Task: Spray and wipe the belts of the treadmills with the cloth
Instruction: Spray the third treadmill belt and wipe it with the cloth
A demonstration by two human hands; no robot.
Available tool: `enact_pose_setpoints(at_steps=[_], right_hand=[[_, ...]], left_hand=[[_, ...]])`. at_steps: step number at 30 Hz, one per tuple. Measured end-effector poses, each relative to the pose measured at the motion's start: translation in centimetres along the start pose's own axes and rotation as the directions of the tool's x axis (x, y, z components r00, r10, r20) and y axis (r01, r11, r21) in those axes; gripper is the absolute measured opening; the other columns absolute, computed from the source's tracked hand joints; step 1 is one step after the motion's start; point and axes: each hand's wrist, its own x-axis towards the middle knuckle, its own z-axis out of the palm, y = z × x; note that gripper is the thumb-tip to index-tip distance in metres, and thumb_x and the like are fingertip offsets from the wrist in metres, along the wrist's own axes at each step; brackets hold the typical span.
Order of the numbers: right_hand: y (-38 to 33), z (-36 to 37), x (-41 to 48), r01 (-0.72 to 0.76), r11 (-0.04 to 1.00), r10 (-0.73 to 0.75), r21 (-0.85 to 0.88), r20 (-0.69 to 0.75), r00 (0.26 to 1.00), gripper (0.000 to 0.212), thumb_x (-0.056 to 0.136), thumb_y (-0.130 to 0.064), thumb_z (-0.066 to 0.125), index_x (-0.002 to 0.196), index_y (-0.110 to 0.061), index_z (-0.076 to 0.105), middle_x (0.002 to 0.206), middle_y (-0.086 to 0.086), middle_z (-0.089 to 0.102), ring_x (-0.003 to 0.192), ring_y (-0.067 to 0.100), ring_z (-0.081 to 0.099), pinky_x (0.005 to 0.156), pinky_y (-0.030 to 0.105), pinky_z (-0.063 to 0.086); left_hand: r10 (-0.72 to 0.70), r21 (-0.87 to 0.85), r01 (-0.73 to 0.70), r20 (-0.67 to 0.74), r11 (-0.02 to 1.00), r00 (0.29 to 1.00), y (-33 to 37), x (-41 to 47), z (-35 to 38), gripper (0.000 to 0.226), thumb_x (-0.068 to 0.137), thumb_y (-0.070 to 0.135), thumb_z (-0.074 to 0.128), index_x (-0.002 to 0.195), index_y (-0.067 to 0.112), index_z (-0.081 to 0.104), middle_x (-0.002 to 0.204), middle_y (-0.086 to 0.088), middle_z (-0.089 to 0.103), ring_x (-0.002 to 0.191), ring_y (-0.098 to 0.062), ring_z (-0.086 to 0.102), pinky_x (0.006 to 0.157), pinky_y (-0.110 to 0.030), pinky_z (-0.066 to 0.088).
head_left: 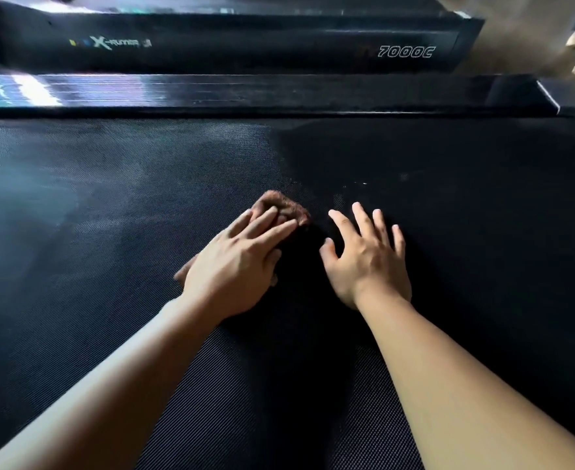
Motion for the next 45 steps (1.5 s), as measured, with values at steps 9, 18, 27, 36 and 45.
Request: enact_pose_setpoints(at_steps=[9,18,27,36,45], right_hand=[[0.6,-0.5,-0.3,0.027,0.996,-0.027,0.087,0.001,1.000,0.055,0.096,-0.047,0.044,0.149,-0.036,0.037,0.164,-0.002,0.019,0.152,0.022,0.008,0.123,0.044,0.000],[4.3,-3.1,0.1,0.071,0.978,-0.068,0.194,-0.022,0.997,0.045,0.097,-0.034,0.051,0.141,-0.025,0.051,0.159,0.002,0.034,0.150,0.025,0.020,0.122,0.040,0.011],[9.5,-2.9,0.4,-0.044,0.997,0.046,-0.055,0.029,0.999,0.051,0.101,-0.047,0.032,0.151,-0.036,0.028,0.166,-0.002,0.013,0.153,0.024,0.005,0.123,0.046,0.002],[9.3,-2.8,0.7,-0.049,0.997,0.049,-0.066,-0.006,0.999,0.050,0.100,-0.047,0.030,0.149,-0.038,0.029,0.165,-0.003,0.014,0.152,0.024,0.006,0.123,0.048,0.002],[9.2,-2.6,0.9,-0.051,0.997,0.052,-0.056,0.003,0.999,0.049,0.100,-0.046,0.029,0.149,-0.039,0.028,0.165,-0.003,0.013,0.152,0.024,0.004,0.123,0.048,0.000]], left_hand=[[-0.199,-0.008,0.199,-0.004,0.980,0.980,-4.2,-3.6,-1.8,0.065,0.093,0.052,0.023,0.154,0.032,0.036,0.163,-0.005,0.030,0.153,-0.015,0.017,0.126,-0.032,0.009],[-0.381,0.016,0.381,-0.027,0.924,0.924,-0.2,7.1,0.0,0.058,0.103,0.036,0.035,0.159,0.032,0.018,0.168,-0.007,0.012,0.155,-0.024,0.006,0.126,-0.035,0.003],[0.033,0.026,-0.036,0.091,0.999,0.995,9.5,7.9,2.9,0.070,0.087,0.046,0.016,0.154,0.034,0.032,0.164,-0.005,0.028,0.152,-0.029,0.022,0.122,-0.048,0.022],[0.154,0.061,-0.154,0.008,0.986,0.988,2.4,1.7,1.4,0.059,0.096,0.039,0.031,0.152,0.024,0.040,0.160,-0.007,0.037,0.152,-0.019,0.024,0.125,-0.042,0.019],[-0.117,0.021,0.117,-0.015,0.993,0.993,0.6,10.2,0.6,0.063,0.092,0.041,0.034,0.155,0.036,0.032,0.165,0.001,0.025,0.153,-0.025,0.019,0.125,-0.038,0.014]])
